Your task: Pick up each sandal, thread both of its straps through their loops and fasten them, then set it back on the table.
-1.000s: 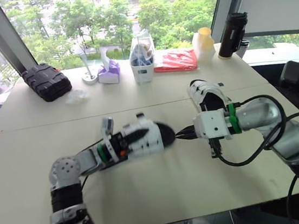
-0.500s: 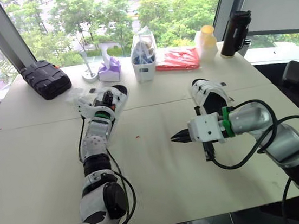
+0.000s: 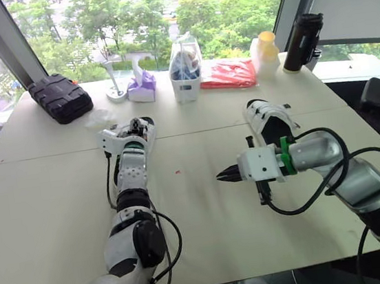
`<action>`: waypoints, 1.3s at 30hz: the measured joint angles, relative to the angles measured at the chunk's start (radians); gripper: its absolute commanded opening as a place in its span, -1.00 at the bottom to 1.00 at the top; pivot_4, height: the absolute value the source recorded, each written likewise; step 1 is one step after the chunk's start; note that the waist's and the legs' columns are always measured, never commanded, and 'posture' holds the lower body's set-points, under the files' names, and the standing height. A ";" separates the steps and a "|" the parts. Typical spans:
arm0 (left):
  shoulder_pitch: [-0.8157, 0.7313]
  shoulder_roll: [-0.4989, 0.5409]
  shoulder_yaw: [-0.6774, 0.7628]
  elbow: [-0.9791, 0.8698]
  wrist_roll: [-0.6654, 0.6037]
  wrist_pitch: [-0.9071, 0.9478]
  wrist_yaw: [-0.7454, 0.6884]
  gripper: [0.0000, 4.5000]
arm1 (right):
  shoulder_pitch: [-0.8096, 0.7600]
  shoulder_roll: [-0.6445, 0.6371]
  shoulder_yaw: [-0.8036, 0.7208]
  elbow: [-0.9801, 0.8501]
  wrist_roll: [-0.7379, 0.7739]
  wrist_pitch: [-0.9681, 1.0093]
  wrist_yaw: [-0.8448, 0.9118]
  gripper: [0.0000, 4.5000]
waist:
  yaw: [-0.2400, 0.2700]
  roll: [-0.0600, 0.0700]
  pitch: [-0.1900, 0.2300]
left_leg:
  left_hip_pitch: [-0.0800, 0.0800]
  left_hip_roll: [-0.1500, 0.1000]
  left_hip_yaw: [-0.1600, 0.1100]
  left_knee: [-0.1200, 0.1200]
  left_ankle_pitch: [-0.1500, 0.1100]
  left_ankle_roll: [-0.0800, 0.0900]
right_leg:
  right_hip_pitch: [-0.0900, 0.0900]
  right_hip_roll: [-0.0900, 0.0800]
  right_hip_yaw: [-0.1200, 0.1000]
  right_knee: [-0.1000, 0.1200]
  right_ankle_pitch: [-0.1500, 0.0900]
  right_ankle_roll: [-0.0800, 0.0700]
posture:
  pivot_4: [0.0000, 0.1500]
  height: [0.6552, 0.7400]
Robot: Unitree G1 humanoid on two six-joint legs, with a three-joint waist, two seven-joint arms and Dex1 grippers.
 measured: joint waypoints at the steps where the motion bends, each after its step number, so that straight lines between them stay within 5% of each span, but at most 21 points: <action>1: 0.011 -0.005 -0.006 -0.036 0.000 0.017 0.010 0.92 | 0.000 0.000 0.000 0.001 -0.001 0.000 0.000 -1.00 | -0.001 0.000 0.000 | 0.000 0.000 0.000 0.000 0.000 0.000 | 0.000 0.000 0.000 0.000 0.000 0.000 | 1.00 1.00; 11: 0.274 0.041 -0.124 -0.514 -0.037 0.377 0.129 0.96 | -0.002 0.012 0.004 0.022 -0.019 -0.021 0.000 -1.00 | 0.000 0.001 -0.001 | 0.001 0.001 0.001 0.001 0.000 0.000 | 0.000 0.000 0.002 0.001 0.001 -0.001 | 1.00 1.00; 17: 0.442 0.214 -0.118 -0.778 -0.160 0.625 0.187 0.96 | -0.008 0.025 0.009 0.040 -0.020 -0.037 0.008 -1.00 | -0.010 0.001 -0.001 | 0.002 0.001 0.000 0.000 0.000 0.000 | -0.002 0.001 0.003 0.003 0.001 -0.002 | 1.00 1.00; 21: 0.685 0.449 -0.157 -1.010 -0.284 0.819 0.007 0.96 | -0.015 0.027 0.018 0.073 -0.020 -0.069 0.020 -1.00 | -0.021 0.002 0.000 | 0.002 0.001 0.000 0.000 0.000 0.000 | -0.002 0.000 0.005 0.004 0.001 -0.002 | 1.00 1.00; 29: 0.875 0.720 -0.146 -1.230 -0.421 0.900 -0.274 0.96 | -0.029 0.020 -0.044 0.129 0.027 -0.044 0.020 -1.00 | -0.019 0.004 0.000 | 0.003 0.002 0.001 0.001 -0.002 0.004 | 0.000 0.001 0.004 0.004 0.001 -0.003 | 1.00 1.00; 35: 1.045 0.987 -0.035 -1.335 -0.376 0.882 -0.532 0.96 | -0.100 -0.039 -0.225 0.172 0.185 0.146 0.025 -1.00 | -0.026 0.006 0.002 | 0.003 0.002 0.002 0.000 -0.004 0.008 | -0.001 0.001 0.004 0.003 -0.001 -0.006 | 1.00 1.00; 39: 1.085 1.017 0.004 -1.355 -0.353 0.870 -0.628 0.96 | -0.104 -0.081 -0.263 0.186 0.231 0.210 0.045 -1.00 | -0.024 0.009 0.001 | 0.002 0.002 0.003 0.000 -0.005 0.009 | 0.000 0.001 0.003 0.002 -0.001 -0.006 | 1.00 1.00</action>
